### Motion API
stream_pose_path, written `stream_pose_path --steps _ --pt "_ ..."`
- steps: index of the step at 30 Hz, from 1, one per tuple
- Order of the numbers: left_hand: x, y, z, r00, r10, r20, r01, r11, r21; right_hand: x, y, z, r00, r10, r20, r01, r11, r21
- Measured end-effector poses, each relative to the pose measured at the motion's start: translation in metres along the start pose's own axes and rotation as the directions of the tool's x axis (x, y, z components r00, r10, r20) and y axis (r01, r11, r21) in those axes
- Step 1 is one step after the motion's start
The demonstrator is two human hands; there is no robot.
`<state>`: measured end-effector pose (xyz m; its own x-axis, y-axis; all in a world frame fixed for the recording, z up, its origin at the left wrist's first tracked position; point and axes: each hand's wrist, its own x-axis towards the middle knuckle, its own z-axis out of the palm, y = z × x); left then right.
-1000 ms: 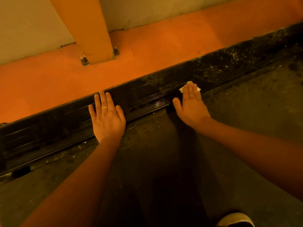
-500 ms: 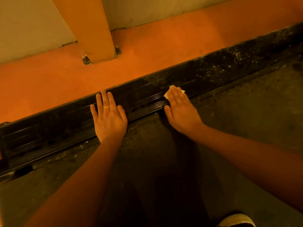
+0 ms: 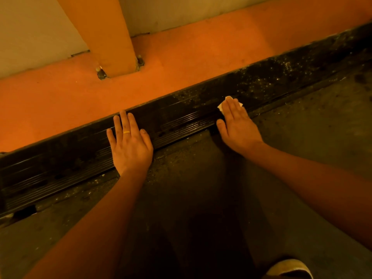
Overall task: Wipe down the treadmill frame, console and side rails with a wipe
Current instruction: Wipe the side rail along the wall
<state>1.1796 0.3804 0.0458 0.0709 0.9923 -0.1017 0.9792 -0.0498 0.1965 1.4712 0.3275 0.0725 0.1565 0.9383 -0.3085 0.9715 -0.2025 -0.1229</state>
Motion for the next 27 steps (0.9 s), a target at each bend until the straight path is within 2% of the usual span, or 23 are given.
stream_pose_path --steps 3,8,11,13,16,19,27 --pt "0.001 0.0 0.0 1.0 0.001 -0.002 -0.001 1.0 0.006 0.002 -0.013 0.0 1.0 0.005 0.009 -0.006 0.999 0.037" --pt "0.0 0.0 0.0 1.0 0.0 0.001 0.0 1.0 0.013 -0.001 -0.023 0.005 0.991 -0.135 0.011 0.135 0.991 0.023" --pt "0.0 0.001 -0.001 1.0 0.0 0.007 0.0 1.0 0.014 0.008 0.013 -0.002 0.999 -0.003 -0.04 0.004 0.999 0.035" --pt "0.0 0.0 -0.001 1.0 0.001 0.006 -0.001 1.0 0.014 0.015 0.032 -0.009 0.995 0.097 -0.001 -0.097 0.994 0.045" --pt "0.0 0.0 0.0 1.0 0.001 0.006 -0.001 1.0 0.012 0.014 0.028 -0.008 0.993 0.117 0.01 -0.117 0.991 0.064" --pt "0.0 0.0 0.0 1.0 0.003 -0.001 -0.003 1.0 0.011 -0.002 -0.001 0.001 0.998 0.055 -0.02 -0.054 0.996 0.07" --pt "0.0 0.0 0.001 1.0 -0.004 -0.004 0.004 1.0 0.021 -0.018 -0.097 0.012 0.977 -0.197 0.081 0.191 0.979 0.074"
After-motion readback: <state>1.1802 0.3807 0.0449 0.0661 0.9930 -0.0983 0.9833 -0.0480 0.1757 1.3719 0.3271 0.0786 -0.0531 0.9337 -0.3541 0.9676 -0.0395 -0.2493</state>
